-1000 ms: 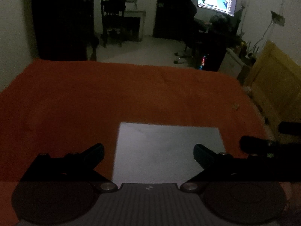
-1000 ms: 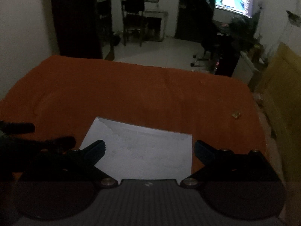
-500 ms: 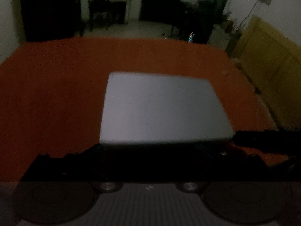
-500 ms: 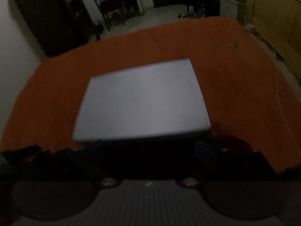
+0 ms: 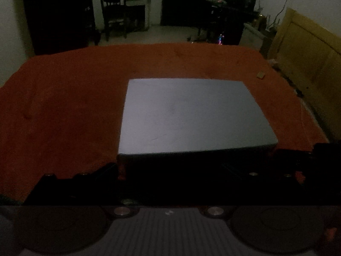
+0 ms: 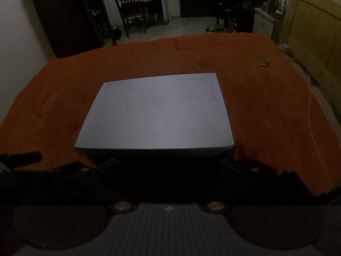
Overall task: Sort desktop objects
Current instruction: 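Release the lid and hold both grippers back from the closed box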
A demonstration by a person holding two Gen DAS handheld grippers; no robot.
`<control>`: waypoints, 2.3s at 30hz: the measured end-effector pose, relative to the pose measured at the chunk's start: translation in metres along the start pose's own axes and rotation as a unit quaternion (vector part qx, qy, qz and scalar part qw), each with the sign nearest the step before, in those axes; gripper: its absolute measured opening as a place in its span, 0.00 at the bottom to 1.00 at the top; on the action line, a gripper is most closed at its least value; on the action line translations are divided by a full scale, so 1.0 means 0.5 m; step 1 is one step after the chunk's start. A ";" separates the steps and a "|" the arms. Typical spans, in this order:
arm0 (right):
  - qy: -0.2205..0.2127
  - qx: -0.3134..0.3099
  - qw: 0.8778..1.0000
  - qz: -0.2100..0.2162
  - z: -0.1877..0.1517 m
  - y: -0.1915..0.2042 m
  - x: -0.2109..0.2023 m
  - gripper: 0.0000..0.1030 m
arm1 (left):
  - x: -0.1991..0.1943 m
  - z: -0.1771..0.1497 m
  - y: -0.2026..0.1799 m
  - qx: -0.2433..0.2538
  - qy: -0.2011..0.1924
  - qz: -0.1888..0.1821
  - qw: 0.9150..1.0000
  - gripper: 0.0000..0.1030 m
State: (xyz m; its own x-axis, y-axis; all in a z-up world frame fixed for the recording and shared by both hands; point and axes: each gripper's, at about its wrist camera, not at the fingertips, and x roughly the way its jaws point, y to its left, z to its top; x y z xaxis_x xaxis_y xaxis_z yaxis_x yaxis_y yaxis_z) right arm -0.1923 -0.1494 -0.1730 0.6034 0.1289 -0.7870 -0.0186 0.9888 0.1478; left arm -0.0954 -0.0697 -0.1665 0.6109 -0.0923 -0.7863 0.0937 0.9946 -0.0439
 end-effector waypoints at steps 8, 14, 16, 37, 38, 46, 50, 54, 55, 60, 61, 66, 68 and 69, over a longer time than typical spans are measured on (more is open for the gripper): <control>0.006 0.003 1.000 0.004 0.005 -0.010 -0.002 1.00 | 0.011 -0.002 0.001 0.004 0.007 -0.005 1.000 0.99; -0.008 0.008 1.000 0.016 0.005 -0.014 -0.006 1.00 | 0.011 -0.009 -0.006 0.019 -0.007 0.002 1.000 1.00; -0.009 0.005 1.000 0.016 0.005 -0.009 -0.006 1.00 | 0.012 -0.009 -0.006 0.019 -0.004 0.000 1.000 1.00; 0.011 0.002 1.000 0.017 -0.004 -0.006 0.012 1.00 | 0.022 -0.012 0.002 0.030 0.008 0.004 0.999 1.00; 0.012 0.001 1.000 0.017 -0.005 -0.004 0.013 1.00 | 0.023 -0.012 0.004 0.028 0.011 0.003 1.000 1.00; 0.023 0.004 1.000 0.019 -0.007 -0.005 0.020 1.00 | 0.029 -0.016 -0.002 0.030 0.022 0.002 0.999 1.00; 0.025 0.001 0.999 0.019 -0.010 -0.001 0.022 1.00 | 0.030 -0.017 -0.005 0.030 0.024 0.003 0.999 1.00; 0.027 0.000 0.999 0.019 -0.012 0.003 0.024 1.00 | 0.031 -0.019 -0.007 0.030 0.026 0.003 0.999 0.99; 0.028 -0.001 0.999 0.019 -0.012 0.004 0.024 1.00 | 0.031 -0.020 -0.008 0.030 0.026 0.003 0.999 1.00; 0.031 0.001 0.999 0.019 -0.017 0.005 0.026 1.00 | 0.032 -0.022 -0.009 0.032 0.029 0.003 0.999 1.00; 0.031 0.001 0.999 0.019 -0.017 0.005 0.026 1.00 | 0.032 -0.022 -0.010 0.032 0.029 0.003 0.999 1.00; 0.033 0.000 0.999 0.020 -0.017 0.002 0.027 1.00 | 0.031 -0.023 -0.012 0.033 0.031 0.004 0.999 1.00; 0.034 0.000 0.999 0.021 -0.017 0.002 0.027 1.00 | 0.031 -0.024 -0.014 0.033 0.032 0.004 0.999 0.99; 0.035 0.000 0.999 0.021 -0.017 0.002 0.028 1.00 | 0.031 -0.025 -0.014 0.033 0.032 0.004 0.999 1.00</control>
State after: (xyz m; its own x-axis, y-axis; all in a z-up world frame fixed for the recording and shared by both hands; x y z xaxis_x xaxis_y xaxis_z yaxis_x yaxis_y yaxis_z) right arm -0.1908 -0.1461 -0.1889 0.5455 0.1751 -0.8196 -0.0427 0.9825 0.1814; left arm -0.0962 -0.0775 -0.1859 0.5603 -0.0784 -0.8245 0.1415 0.9899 0.0020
